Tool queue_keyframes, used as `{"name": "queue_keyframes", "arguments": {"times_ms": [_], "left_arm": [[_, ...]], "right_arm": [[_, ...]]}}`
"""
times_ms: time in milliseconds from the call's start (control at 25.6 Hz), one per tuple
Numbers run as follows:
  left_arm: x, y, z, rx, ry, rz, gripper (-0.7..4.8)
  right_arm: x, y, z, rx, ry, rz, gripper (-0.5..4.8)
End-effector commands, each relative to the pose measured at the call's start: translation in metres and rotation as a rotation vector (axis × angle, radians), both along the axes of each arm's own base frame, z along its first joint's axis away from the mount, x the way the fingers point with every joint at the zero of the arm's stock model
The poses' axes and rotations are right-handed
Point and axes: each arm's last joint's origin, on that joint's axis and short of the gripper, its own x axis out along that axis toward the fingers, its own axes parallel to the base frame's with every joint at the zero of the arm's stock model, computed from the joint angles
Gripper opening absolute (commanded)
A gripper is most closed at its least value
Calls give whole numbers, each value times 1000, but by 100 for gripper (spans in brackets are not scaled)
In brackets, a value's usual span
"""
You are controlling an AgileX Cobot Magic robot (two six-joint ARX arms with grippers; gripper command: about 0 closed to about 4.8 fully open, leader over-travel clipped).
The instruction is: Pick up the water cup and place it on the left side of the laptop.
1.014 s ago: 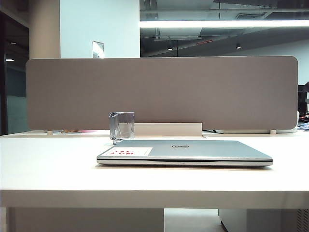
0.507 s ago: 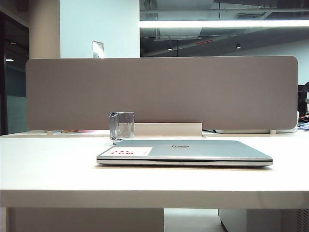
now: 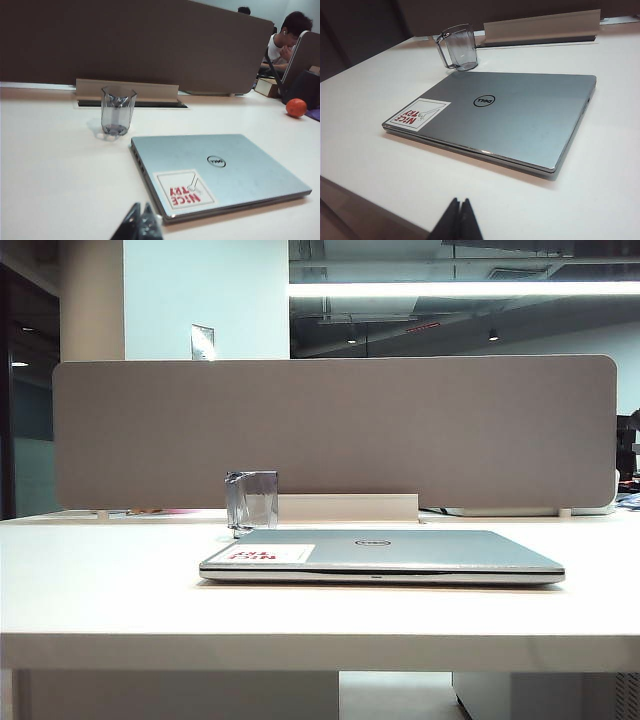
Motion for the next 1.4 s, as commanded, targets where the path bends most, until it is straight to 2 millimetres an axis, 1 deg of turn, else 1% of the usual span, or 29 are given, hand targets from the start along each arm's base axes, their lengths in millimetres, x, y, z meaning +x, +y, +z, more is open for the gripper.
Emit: {"name": "queue_keyframes", "arguments": {"times_ms": [39, 234, 273, 429, 468, 663, 741, 780, 936, 975, 1092, 1248, 1404], "left_arm": [[1, 0, 16, 1, -15, -3, -6], [10, 0, 43, 8, -17, 4, -6], [13, 0, 49, 8, -24, 6, -6], [31, 1, 65, 6, -20, 23, -6], [41, 1, 70, 6, 0, 21, -6], [72, -4, 82, 8, 88, -4, -5], [90, -12, 88, 17, 121, -1, -5], [101, -20, 91, 45, 129, 8, -5], [124, -40, 92, 104, 140, 16, -5], [134, -49, 92, 117, 152, 18, -5], [155, -63, 87, 126, 168, 11, -5], [182, -76, 77, 135, 193, -2, -5], [208, -83, 68, 147, 229, 5, -5]], "right_arm": [[0, 0, 1, 42, 4, -2, -1], [0, 0, 1, 43, -1, -1, -1], [0, 0, 2, 43, -5, -2, -1], [1, 0, 2, 42, -15, -2, -1], [1, 0, 2, 42, -15, -2, -1], [1, 0, 3, 41, -18, -10, -1], [1, 0, 3, 41, -20, -10, -1], [1, 0, 3, 41, -20, -10, -1], [1, 0, 3, 40, -20, -20, -1], [1, 0, 3, 40, -20, -21, -1], [1, 0, 3, 39, -21, -22, -1], [1, 0, 3, 39, -21, -22, -1], [1, -1, 3, 39, -21, -32, -1]]}}
